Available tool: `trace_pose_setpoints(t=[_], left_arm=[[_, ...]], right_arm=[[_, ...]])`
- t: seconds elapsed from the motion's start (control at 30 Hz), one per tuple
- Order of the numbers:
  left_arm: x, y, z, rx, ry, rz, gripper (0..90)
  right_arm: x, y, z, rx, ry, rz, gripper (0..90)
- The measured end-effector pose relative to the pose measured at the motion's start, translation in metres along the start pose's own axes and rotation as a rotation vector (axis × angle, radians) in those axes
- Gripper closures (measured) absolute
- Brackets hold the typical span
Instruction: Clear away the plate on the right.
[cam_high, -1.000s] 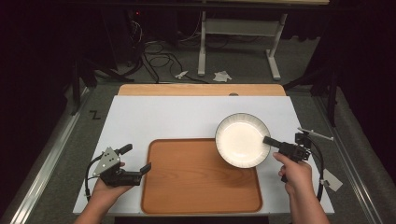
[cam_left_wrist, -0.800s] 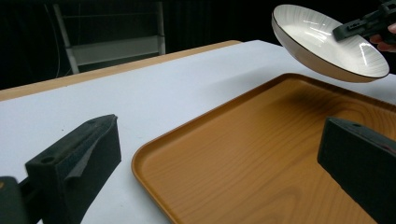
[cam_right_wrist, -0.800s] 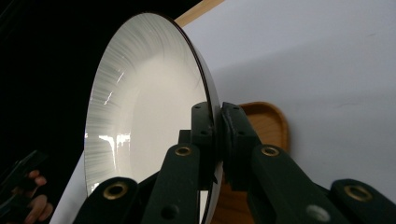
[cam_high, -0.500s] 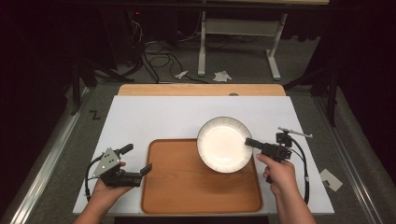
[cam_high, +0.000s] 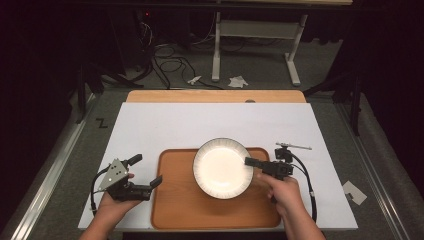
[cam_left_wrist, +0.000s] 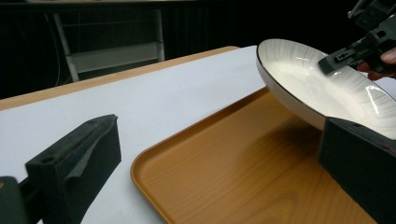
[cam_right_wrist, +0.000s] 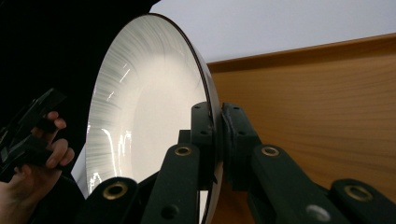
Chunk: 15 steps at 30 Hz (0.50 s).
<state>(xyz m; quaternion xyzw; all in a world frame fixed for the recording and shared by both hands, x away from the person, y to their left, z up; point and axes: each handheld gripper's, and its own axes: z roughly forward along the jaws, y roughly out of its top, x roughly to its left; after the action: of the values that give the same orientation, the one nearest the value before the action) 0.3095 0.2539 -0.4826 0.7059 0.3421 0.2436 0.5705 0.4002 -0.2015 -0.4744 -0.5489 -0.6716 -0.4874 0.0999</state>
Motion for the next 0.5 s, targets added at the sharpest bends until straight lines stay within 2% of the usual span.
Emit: trace_pose_setpoints(t=[0.23,0.33,0.5], left_arm=[[0.000,0.000,0.000,0.002,0.000,0.000,0.5],[0.000,0.000,0.000,0.001,0.000,0.001,0.5],[0.000,0.000,0.000,0.004,-0.002,0.002,0.5]], right_arm=[[0.014,-0.005,0.009,0.014,0.037,-0.023,85.7],[0.018,-0.006,0.012,0.024,0.039,-0.041,85.7],[0.018,-0.007,0.014,0.038,0.029,-0.044,85.6]])
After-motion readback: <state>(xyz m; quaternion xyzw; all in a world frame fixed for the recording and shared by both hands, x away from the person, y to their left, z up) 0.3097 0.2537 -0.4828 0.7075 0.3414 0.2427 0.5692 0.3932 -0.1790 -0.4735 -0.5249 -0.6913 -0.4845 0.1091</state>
